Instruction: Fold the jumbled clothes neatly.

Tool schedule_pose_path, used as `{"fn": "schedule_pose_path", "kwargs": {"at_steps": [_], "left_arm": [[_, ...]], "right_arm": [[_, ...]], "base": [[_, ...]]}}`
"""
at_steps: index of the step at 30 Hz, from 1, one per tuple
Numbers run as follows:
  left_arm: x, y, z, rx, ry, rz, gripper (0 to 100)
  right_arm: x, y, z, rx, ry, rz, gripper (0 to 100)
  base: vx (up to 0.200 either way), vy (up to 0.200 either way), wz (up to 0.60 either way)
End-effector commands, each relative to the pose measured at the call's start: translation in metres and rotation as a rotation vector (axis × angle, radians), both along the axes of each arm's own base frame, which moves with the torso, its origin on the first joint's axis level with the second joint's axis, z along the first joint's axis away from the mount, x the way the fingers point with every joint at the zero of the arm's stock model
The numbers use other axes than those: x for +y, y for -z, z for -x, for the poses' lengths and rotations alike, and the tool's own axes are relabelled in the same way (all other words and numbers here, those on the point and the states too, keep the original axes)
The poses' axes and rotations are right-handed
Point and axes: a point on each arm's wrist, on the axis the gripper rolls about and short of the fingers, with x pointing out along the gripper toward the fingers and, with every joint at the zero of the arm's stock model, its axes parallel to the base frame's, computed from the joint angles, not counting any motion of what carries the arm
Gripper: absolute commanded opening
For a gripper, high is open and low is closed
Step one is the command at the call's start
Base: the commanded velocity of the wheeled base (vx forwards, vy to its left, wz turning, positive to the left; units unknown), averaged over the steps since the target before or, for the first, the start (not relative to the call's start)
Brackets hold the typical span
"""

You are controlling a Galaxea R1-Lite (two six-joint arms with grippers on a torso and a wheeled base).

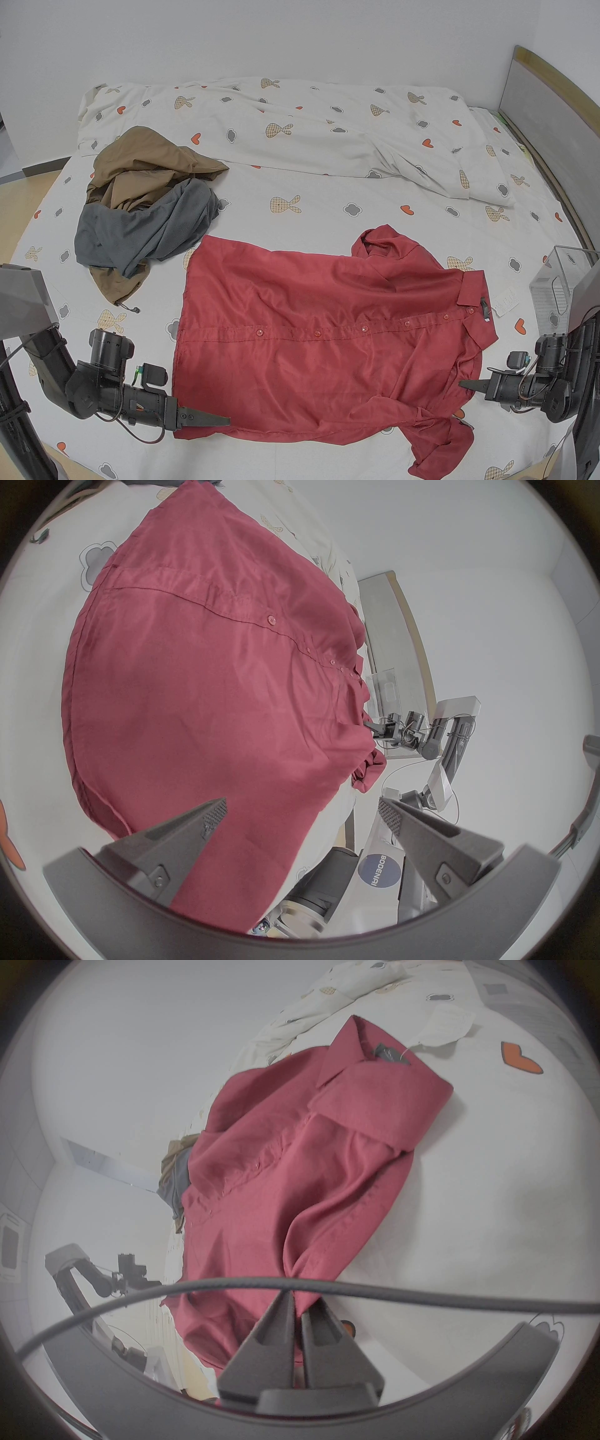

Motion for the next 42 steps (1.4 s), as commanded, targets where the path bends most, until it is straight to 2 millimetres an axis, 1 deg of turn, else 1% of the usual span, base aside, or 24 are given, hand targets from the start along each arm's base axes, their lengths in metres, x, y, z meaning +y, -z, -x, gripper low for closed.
{"fn": "schedule_pose_path", "kwargs": {"at_steps": [1, 3, 5, 11, 13, 17, 21, 24, 28, 31, 33, 34, 36, 38, 40, 42], "left_arm": [[0.0, -0.01, 0.011, -0.013, 0.007, 0.002, 100], [0.0, -0.013, 0.013, -0.011, 0.007, 0.001, 100], [-0.002, -0.02, 0.02, 0.017, 0.021, -0.002, 100], [-0.013, -0.022, 0.03, 0.095, 0.076, -0.014, 100], [-0.013, -0.022, 0.03, 0.096, 0.078, -0.014, 100], [-0.015, -0.024, 0.027, 0.074, 0.088, -0.014, 100], [-0.023, -0.024, 0.023, 0.071, 0.119, -0.014, 100], [-0.028, -0.02, 0.024, 0.087, 0.144, -0.018, 100], [-0.029, -0.017, 0.025, 0.102, 0.149, -0.02, 100], [-0.029, -0.016, 0.024, 0.107, 0.148, -0.022, 100], [-0.029, -0.013, 0.023, 0.113, 0.146, -0.028, 100], [-0.029, -0.013, 0.023, 0.113, 0.146, -0.028, 100], [-0.029, -0.006, 0.022, 0.115, 0.143, -0.066, 100], [-0.029, -0.005, 0.023, 0.108, 0.146, -0.079, 100], [-0.03, -0.003, 0.025, 0.091, 0.142, -0.138, 100], [-0.03, -0.003, 0.027, 0.091, 0.145, -0.145, 100]], "right_arm": [[-0.007, -0.029, 0.005, -0.073, 0.059, -0.036, 0], [-0.01, -0.032, 0.006, -0.074, 0.072, -0.035, 0], [-0.016, -0.039, 0.013, -0.053, 0.107, -0.038, 0], [-0.017, -0.039, 0.022, 0.019, 0.119, -0.042, 0], [-0.017, -0.04, 0.023, 0.019, 0.118, -0.041, 0], [-0.012, -0.046, 0.033, 0.064, 0.093, -0.032, 0], [-0.008, -0.053, 0.042, 0.076, 0.079, -0.026, 0], [-0.006, -0.059, 0.05, 0.094, 0.077, -0.024, 0], [-0.006, -0.056, 0.054, 0.121, 0.057, 0.005, 0], [-0.006, -0.045, 0.055, 0.16, 0.021, 0.06, 0], [-0.006, -0.042, 0.055, 0.18, 0.031, 0.101, 0], [-0.006, -0.042, 0.055, 0.18, 0.031, 0.101, 0], [-0.008, -0.039, 0.055, 0.196, 0.053, 0.149, 0], [-0.008, -0.039, 0.055, 0.196, 0.056, 0.149, 0], [-0.009, -0.039, 0.055, 0.188, 0.059, 0.151, 0], [-0.008, -0.039, 0.055, 0.188, 0.057, 0.149, 0]], "base": [[0.0, 0.0, 0.0], [0.0, 0.0, 0.0], [0.0, 0.0, 0.0], [0.0, 0.0, 0.0], [0.0, 0.0, 0.0], [0.0, 0.0, 0.0], [0.0, 0.0, 0.0], [0.0, 0.0, 0.0], [0.0, 0.0, 0.0], [0.0, 0.0, 0.0], [0.0, 0.0, 0.0], [0.0, 0.0, 0.0], [0.0, 0.0, 0.0], [0.0, 0.0, 0.0], [0.0, 0.0, 0.0], [0.0, 0.0, 0.0]]}}
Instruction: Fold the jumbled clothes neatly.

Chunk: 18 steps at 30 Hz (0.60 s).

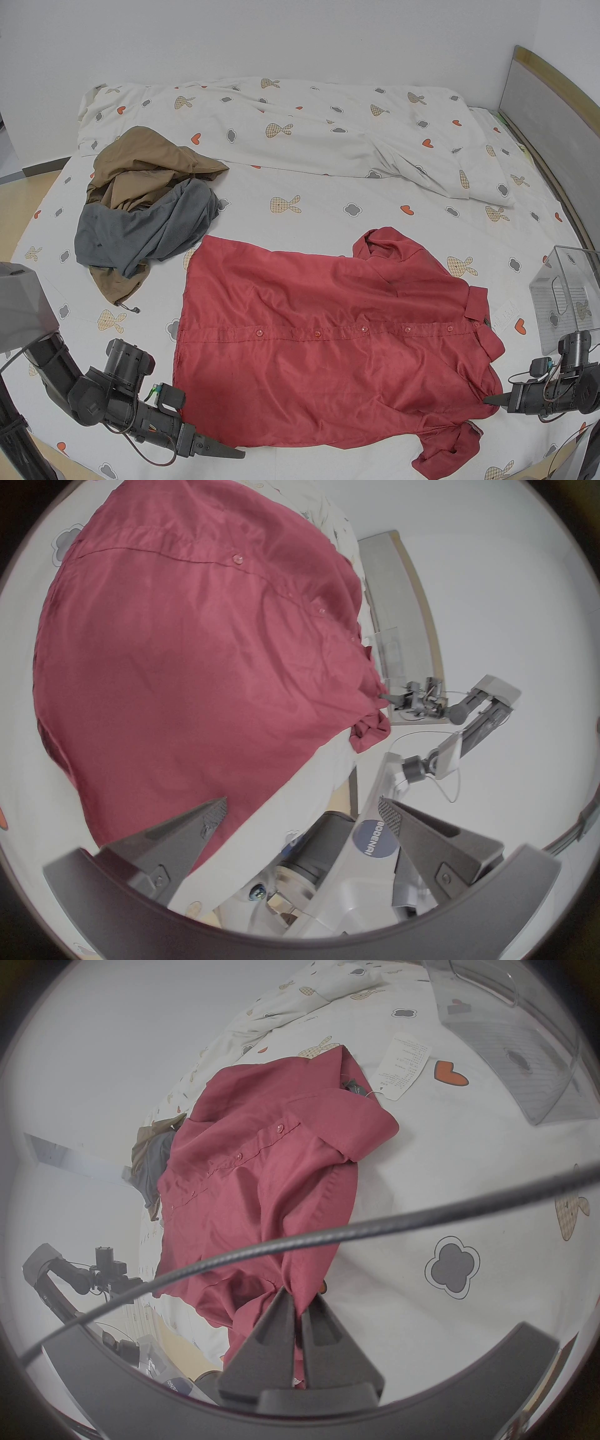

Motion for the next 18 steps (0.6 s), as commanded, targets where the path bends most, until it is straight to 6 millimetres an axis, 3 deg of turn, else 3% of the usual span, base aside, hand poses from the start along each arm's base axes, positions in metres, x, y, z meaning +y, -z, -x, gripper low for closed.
{"fn": "schedule_pose_path", "kwargs": {"at_steps": [1, 9, 15, 18], "left_arm": [[0.0, 0.006, 0.005, 0.024, 0.009, -0.02, 100], [0.005, 0.008, 0.021, 0.041, 0.018, -0.055, 100], [0.006, 0.012, 0.016, -0.001, -0.007, -0.144, 100], [0.005, 0.002, 0.018, -0.044, -0.008, -0.133, 100]], "right_arm": [[0.001, 0.003, 0.004, 0.025, 0.0, -0.007, 0], [0.003, 0.0, 0.003, 0.002, -0.018, -0.002, 0], [0.004, 0.001, 0.003, -0.023, -0.067, 0.031, 0], [0.004, 0.001, 0.003, -0.036, -0.087, 0.048, 0]], "base": [[0.0, 0.0, 0.0], [0.0, 0.0, 0.0], [0.0, 0.0, 0.0], [0.0, 0.0, 0.0]]}}
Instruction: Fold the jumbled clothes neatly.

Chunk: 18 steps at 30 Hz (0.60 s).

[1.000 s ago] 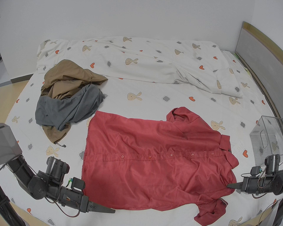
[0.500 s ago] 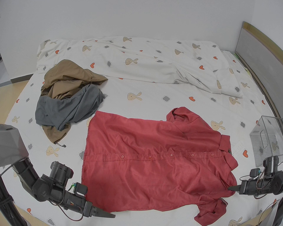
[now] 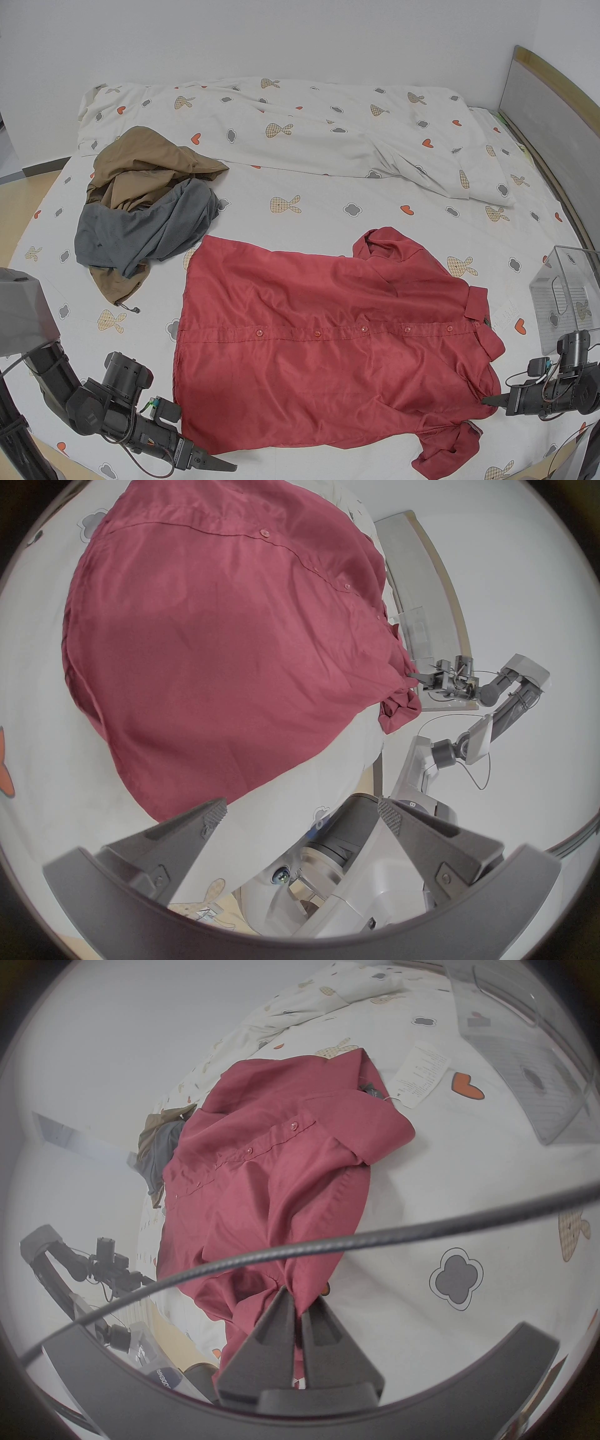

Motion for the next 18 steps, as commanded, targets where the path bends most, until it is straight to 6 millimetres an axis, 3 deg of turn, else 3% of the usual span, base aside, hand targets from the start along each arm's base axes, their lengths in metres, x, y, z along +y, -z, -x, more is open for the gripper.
{"fn": "schedule_pose_path", "kwargs": {"at_steps": [1, 9, 15, 18], "left_arm": [[-0.001, -0.013, 0.002, -0.058, 0.005, 0.012, 100], [0.004, -0.045, 0.022, -0.205, -0.047, -0.032, 100], [0.022, -0.036, 0.045, -0.13, -0.132, -0.089, 100], [0.026, -0.032, 0.046, -0.098, -0.158, -0.098, 100]], "right_arm": [[0.001, 0.001, 0.004, 0.003, -0.02, 0.011, 0], [0.001, 0.002, 0.003, 0.008, -0.019, 0.01, 0], [0.0, 0.002, 0.001, 0.003, -0.018, 0.011, 0], [0.0, 0.002, 0.0, -0.002, -0.021, 0.011, 0]], "base": [[0.0, 0.0, 0.0], [0.0, 0.0, 0.0], [0.0, 0.0, 0.0], [0.0, 0.0, 0.0]]}}
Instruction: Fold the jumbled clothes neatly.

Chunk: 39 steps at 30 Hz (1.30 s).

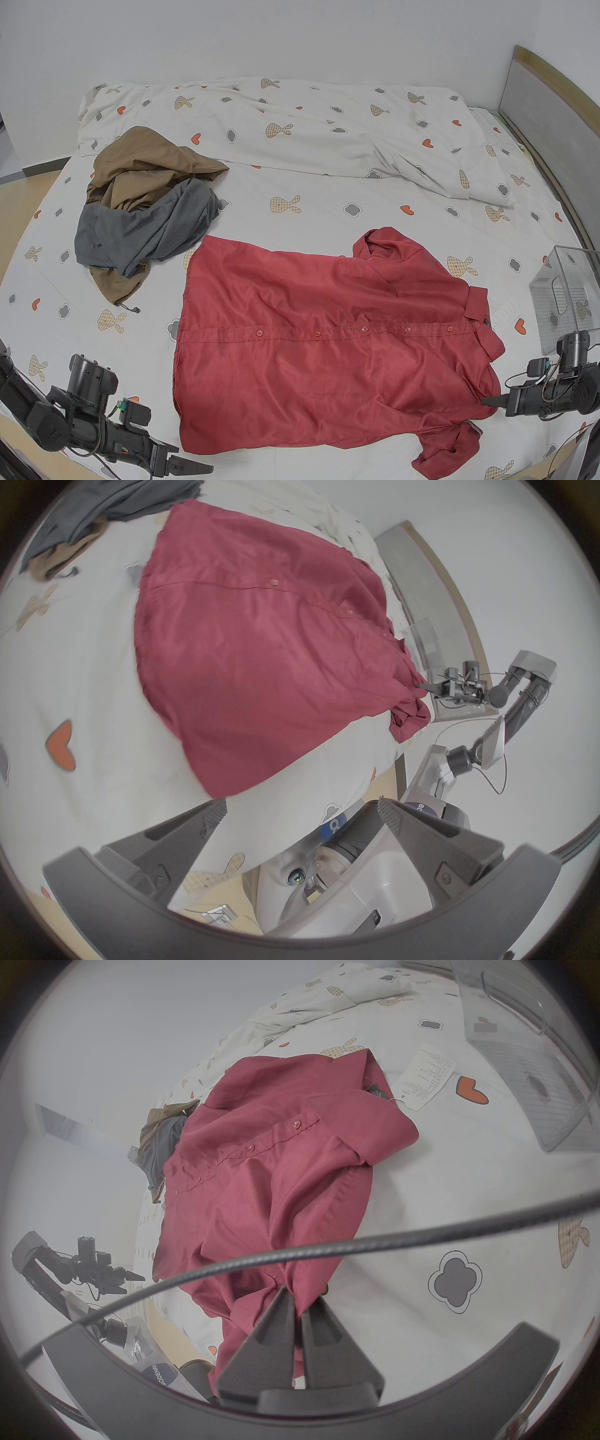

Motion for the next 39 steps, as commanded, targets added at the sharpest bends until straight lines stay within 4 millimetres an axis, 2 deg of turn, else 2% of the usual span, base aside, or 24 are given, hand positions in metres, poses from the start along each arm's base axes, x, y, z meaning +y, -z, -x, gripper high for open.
{"fn": "schedule_pose_path", "kwargs": {"at_steps": [1, 11, 18, 27, 28, 39], "left_arm": [[0.011, 0.005, 0.006, 0.044, -0.072, -0.009, 100], [0.012, 0.032, -0.027, 0.145, -0.185, 0.006, 100], [0.01, 0.046, -0.037, 0.115, -0.199, -0.006, 100], [0.008, 0.047, -0.036, 0.116, -0.216, -0.033, 100], [0.008, 0.048, -0.036, 0.116, -0.213, -0.034, 0], [0.006, 0.047, -0.038, 0.096, -0.208, -0.027, 0]], "right_arm": [[0.001, 0.001, 0.0, 0.003, -0.005, 0.0, 0], [0.001, -0.001, -0.001, -0.011, -0.006, 0.003, 0], [0.001, -0.001, -0.004, -0.014, -0.01, 0.003, 0], [0.0, -0.001, -0.006, -0.017, -0.007, 0.004, 0], [0.0, -0.001, -0.006, -0.019, -0.007, 0.005, 0], [0.0, -0.001, -0.005, -0.014, -0.004, 0.004, 0]], "base": [[0.0, 0.0, 0.0], [0.0, 0.0, 0.0], [0.0, 0.0, 0.0], [0.0, 0.0, 0.0], [0.0, 0.0, 0.0], [0.0, 0.0, 0.0]]}}
